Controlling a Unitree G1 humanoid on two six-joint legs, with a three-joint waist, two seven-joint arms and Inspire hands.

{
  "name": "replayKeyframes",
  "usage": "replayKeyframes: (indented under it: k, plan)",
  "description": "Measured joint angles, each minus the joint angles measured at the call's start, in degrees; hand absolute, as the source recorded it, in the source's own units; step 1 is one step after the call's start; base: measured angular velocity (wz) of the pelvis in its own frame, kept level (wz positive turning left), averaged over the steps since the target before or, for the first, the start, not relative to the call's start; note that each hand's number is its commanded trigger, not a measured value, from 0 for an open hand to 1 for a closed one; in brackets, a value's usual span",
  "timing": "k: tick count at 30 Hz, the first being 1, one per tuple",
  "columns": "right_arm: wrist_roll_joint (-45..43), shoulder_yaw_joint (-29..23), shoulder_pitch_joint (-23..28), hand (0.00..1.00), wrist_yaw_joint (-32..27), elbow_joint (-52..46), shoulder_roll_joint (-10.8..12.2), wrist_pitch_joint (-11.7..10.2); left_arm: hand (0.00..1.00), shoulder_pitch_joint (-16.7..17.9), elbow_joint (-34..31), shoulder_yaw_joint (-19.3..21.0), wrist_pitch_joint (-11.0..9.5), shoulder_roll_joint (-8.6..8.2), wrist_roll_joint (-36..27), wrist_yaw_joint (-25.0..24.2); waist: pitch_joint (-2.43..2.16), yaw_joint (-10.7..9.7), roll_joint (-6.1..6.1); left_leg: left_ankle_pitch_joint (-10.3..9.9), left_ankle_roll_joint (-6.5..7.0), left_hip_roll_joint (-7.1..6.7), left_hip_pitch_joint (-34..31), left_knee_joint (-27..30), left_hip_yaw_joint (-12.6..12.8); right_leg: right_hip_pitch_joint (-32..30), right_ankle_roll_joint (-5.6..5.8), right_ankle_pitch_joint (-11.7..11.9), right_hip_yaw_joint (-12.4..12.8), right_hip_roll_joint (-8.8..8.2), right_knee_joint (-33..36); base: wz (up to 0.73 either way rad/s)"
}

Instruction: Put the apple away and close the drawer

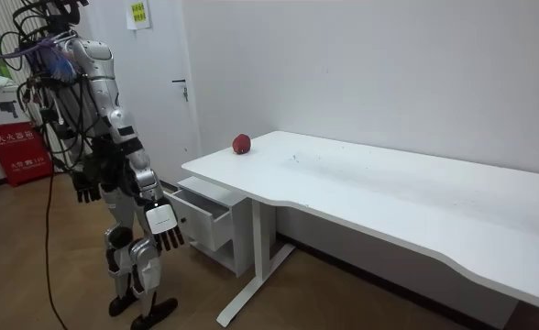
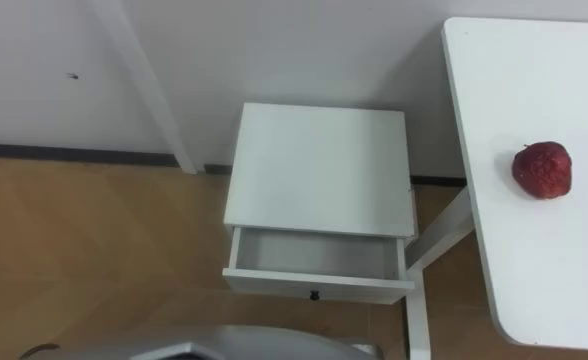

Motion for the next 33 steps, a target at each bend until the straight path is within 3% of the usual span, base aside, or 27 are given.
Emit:
replayKeyframes:
  k: [6,10,13,18,21,23,25,33]
  plan:
    - [3.2,0.02,-0.12,0.0,0.08,0.05,0.04,-0.89,0.0,0.03,-0.03,-0.03,-0.34,-0.02,-0.13,0.67,-0.04,0.05,-0.06,0.0,0.0,0.05,-0.02,-0.02,0.28,-0.08,0.0,0.0,0.11,0.0,-0.01,-0.01]
    - [10.06,-0.13,0.26,0.0,0.11,0.3,0.04,-0.88,0.0,-0.13,0.04,0.09,-0.86,0.0,-0.08,1.15,-0.1,0.04,-0.18,0.0,0.0,0.06,0.04,-0.01,0.37,-0.07,0.0,0.0,0.24,0.02,-0.03,-0.01]
    - [16.83,-3.76,0.24,0.0,-0.05,0.69,0.1,-0.82,0.0,-0.18,0.08,0.12,-1.34,0.02,-0.13,1.12,-0.1,-0.16,-0.12,0.0,0.0,0.08,0.11,-0.01,0.75,-0.13,0.0,0.0,0.92,0.05,-0.05,-0.07]
    - [37.24,-14.6,0.91,0.0,-2.43,-0.37,0.1,-0.9,0.0,-0.1,-0.48,2.41,-3.03,-0.01,-0.26,1.18,-0.19,-1.48,-0.15,-0.02,0.03,0.08,0.12,0.05,0.99,-0.15,0.0,0.0,0.99,0.02,-0.01,-0.02]
    - [44.66,-20.61,0.25,0.0,-4.13,-1.23,0.06,-1.78,0.0,0.43,-0.43,2.46,-3.64,0.33,-0.29,1.59,-0.24,-2.54,-0.11,-0.02,0.03,0.12,-0.2,0.07,1.58,-0.78,0.0,0.0,1.5,0.08,0.19,-0.12]
    - [49.64,-22.95,0.03,0.0,-5.59,-1.97,0.04,-2.17,0.0,0.56,-0.37,2.47,-3.8,0.64,-0.24,1.62,-0.33,-3.3,-0.26,-0.02,0.03,0.12,-0.58,0.21,1.62,-1.12,0.0,0.0,1.5,0.07,0.23,-0.03]
    - [54.26,-24.79,0.07,0.0,-7.74,-3.17,0.07,-3.06,0.0,0.35,-0.37,2.46,-4.01,1.08,-0.21,1.61,-0.75,-3.49,-0.77,-0.02,0.03,0.12,-1.29,0.47,1.64,-1.81,0.0,0.0,1.49,0.07,0.42,0.0]
    - [61.21,-27.15,-0.22,0.0,-15.28,-13.9,0.25,-6.94,0.0,-0.21,-0.66,2.39,-4.79,2.49,-0.24,2.52,-0.87,-3.58,-1.26,-0.01,0.05,0.16,-2.36,0.64,2.31,-3.22,0.02,0.01,1.36,-0.06,1.1,-0.02]
